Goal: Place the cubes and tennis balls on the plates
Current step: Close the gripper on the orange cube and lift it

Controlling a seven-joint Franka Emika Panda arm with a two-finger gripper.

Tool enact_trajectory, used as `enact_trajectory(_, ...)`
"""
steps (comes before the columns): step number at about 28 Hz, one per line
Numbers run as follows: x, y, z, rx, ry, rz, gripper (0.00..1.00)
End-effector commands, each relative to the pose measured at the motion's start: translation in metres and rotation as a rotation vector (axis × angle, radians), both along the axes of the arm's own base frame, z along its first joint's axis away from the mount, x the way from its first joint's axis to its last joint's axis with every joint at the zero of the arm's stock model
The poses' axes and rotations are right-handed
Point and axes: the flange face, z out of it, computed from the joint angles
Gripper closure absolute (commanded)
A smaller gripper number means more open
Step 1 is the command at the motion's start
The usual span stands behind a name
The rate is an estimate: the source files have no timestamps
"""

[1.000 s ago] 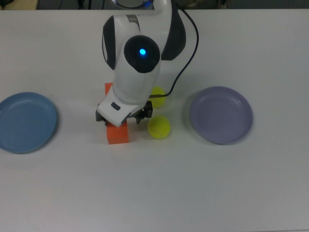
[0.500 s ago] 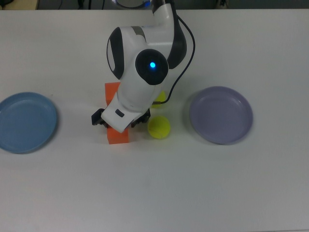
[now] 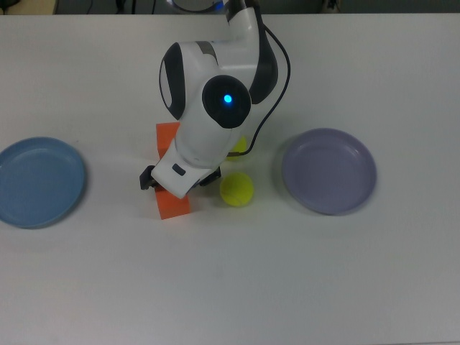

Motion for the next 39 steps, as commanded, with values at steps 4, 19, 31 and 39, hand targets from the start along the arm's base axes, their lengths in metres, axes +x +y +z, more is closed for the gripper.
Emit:
enact_trajectory(4,0.005,-0.004,0.013,-0.004,-0.067,-0.044,0.0)
enact_trajectory(19,0.013,-0.021,0.051,-0.004,-0.144,-0.094,0.0)
enact_trajectory(31,0.026,-0.041,0.025,-0.018,-0.193,-0.063,0.0)
enact_trajectory(39,0.021,-0.042,0.005,-0.044,-0.162,-0.047,0.0)
